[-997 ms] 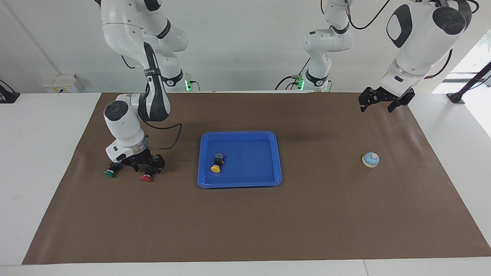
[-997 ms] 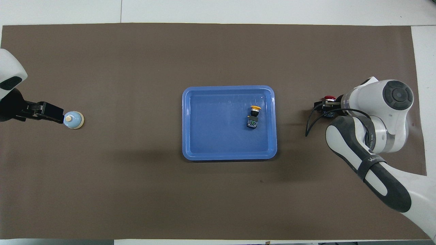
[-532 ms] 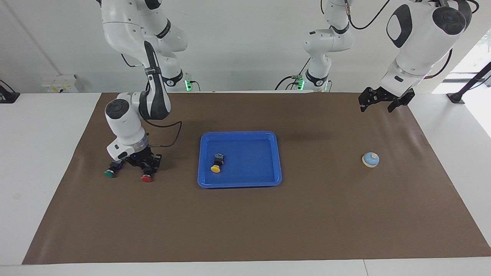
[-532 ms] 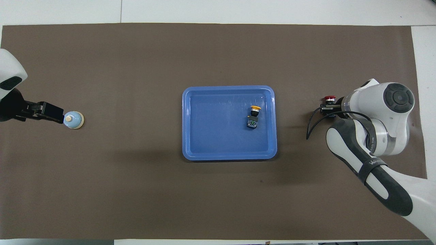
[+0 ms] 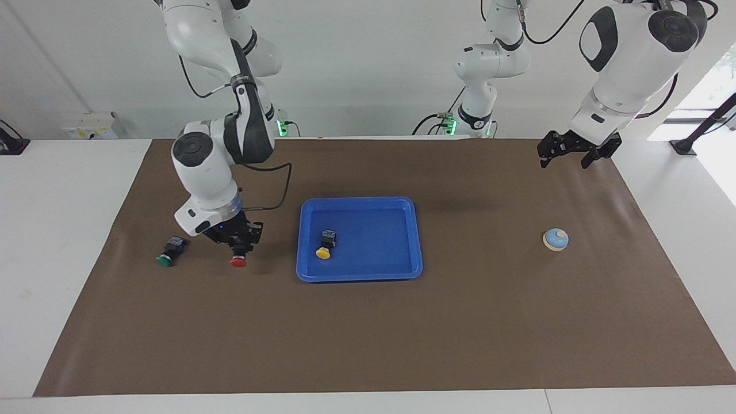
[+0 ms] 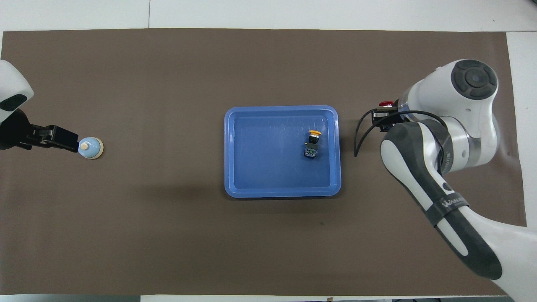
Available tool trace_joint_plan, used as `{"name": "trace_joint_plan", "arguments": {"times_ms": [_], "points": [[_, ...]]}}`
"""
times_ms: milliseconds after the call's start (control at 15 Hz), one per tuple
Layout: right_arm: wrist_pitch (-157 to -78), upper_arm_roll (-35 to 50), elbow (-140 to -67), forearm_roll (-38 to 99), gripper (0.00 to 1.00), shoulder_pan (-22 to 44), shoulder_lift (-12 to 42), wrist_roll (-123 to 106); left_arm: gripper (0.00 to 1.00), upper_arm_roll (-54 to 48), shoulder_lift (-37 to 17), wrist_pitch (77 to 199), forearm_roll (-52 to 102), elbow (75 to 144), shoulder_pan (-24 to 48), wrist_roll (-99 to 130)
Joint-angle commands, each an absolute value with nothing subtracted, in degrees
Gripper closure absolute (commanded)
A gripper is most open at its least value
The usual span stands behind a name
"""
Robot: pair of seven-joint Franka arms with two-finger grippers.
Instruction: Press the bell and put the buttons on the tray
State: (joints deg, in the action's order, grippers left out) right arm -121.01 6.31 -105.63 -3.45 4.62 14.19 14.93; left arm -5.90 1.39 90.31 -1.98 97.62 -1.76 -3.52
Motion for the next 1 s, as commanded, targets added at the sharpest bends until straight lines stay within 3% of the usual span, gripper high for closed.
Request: {"name": "trace_joint_plan", "arguments": {"times_ms": [0, 332, 532, 731, 931], "points": [[-115.3, 6.3, -96.9, -3.2, 1.00, 12.2, 18.4, 23.7, 0.00, -5.4, 1.8, 89.6, -2.0, 97.6, -1.3, -3.0], [-112.3, 6.2, -89.0, -4.0, 1.00, 23.6, 25.0, 37.4, 0.00, -5.4, 1.8, 89.6, -2.0, 97.6, -1.3, -3.0], [-117.5, 6.2, -90.9, -4.9, 1.00, 25.7, 27.2, 41.1, 0.00, -5.4, 1.8, 89.6, -2.0, 97.6, -1.3, -3.0], [-125.2, 6.2, -98.3, -5.0, 1.00, 25.8, 26.5, 41.7, 0.00, -5.4, 1.8, 89.6, -2.0, 97.6, -1.3, -3.0], [-125.7, 6.2, -100.5, -5.0, 1.00, 25.8, 25.8, 44.1, 0.00, -5.4, 1.8, 89.6, -2.0, 97.6, -1.3, -3.0]]}}
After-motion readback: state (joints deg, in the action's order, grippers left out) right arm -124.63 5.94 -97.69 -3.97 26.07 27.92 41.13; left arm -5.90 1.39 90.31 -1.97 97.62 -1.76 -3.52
